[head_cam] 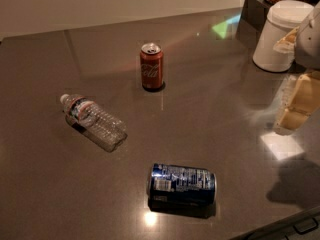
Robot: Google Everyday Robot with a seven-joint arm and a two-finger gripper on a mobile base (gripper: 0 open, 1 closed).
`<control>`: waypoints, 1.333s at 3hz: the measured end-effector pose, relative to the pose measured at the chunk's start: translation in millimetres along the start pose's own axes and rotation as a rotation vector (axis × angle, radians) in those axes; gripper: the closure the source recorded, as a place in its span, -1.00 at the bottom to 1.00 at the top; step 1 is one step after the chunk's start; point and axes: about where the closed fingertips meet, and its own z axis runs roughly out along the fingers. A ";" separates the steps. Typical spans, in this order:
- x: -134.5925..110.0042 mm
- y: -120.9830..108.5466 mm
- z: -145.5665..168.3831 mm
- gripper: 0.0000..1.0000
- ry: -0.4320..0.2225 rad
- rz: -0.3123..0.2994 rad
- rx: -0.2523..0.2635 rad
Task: Place pepsi can upright
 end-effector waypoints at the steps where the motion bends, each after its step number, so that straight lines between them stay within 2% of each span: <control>1: 0.0 0.0 0.0 -1.00 0.000 0.000 0.000; 2: -8.0 -0.9 -1.4 -1.00 -0.005 -0.005 -0.008; 3: -25.6 11.9 -0.9 -1.00 -0.024 -0.041 -0.036; 4: -48.9 37.0 5.3 -1.00 -0.046 -0.093 -0.083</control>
Offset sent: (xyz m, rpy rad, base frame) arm 0.0049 0.0172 0.0022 0.0113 0.0400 0.0214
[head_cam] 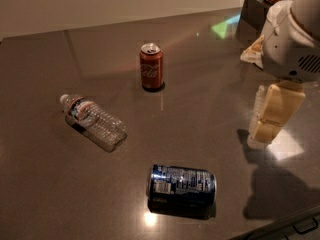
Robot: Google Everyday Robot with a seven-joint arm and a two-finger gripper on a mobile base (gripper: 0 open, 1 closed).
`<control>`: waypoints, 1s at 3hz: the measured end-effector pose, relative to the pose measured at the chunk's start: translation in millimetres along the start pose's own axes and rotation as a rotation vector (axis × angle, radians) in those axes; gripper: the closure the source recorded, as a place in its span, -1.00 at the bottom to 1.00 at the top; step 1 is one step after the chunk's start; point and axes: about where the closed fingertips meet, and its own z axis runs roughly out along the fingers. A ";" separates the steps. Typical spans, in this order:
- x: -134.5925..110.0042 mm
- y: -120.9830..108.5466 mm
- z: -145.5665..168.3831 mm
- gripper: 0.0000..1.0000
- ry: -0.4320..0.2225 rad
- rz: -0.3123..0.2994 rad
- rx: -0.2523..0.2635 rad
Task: Place pepsi can upright
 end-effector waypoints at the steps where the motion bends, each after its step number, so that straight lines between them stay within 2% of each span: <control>1: -25.2 26.3 11.4 -1.00 -0.017 -0.061 -0.037; 2: -45.3 51.4 28.6 -1.00 -0.011 -0.123 -0.063; 3: -56.9 67.2 41.9 -1.00 0.001 -0.159 -0.082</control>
Offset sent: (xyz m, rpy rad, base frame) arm -0.0513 0.0730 -0.0514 -0.0212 0.0843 0.1805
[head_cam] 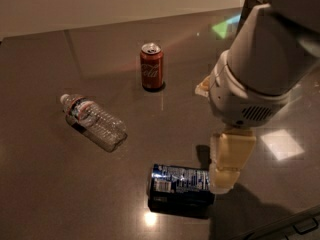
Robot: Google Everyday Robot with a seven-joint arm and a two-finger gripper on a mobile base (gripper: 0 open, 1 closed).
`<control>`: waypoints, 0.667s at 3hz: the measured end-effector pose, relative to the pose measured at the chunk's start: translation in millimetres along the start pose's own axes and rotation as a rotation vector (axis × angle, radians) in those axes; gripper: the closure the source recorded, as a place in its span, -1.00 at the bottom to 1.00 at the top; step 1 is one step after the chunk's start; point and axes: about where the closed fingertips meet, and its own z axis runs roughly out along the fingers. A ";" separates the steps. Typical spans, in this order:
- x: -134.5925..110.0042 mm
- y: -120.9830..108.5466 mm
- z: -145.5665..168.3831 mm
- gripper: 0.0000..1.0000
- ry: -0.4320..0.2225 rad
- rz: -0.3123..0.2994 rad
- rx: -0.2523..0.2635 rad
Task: Place pepsi can upright
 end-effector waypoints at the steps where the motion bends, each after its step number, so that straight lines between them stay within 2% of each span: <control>1: -6.7 11.6 19.3 -1.00 0.027 -0.016 -0.022; 2: -6.6 17.6 32.5 -1.00 0.042 -0.018 -0.034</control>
Offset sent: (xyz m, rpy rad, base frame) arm -0.0168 0.0092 -0.0618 -0.0665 0.0753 0.0105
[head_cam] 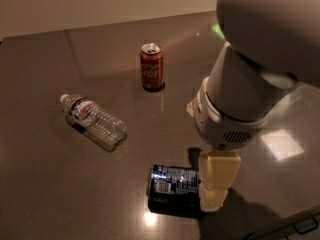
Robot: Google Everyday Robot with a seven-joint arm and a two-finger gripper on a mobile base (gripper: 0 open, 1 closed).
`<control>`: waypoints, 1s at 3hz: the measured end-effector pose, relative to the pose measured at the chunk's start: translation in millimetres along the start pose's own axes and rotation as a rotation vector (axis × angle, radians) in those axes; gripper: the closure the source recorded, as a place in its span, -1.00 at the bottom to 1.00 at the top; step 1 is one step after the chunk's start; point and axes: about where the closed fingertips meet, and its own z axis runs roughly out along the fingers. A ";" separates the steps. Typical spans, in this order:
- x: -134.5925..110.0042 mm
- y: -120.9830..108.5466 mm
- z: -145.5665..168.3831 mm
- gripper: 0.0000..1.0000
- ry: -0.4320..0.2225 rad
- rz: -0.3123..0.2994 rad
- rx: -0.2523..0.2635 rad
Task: Place pepsi can upright
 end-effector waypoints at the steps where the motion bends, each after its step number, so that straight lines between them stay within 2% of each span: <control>1: 0.8 2.7 10.4 -1.00 0.008 -0.001 -0.008; 3: 5.1 6.8 29.5 -1.00 0.028 0.000 -0.025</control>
Offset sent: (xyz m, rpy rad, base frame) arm 0.0002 -0.0057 -0.0369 -0.0293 0.0407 -0.0095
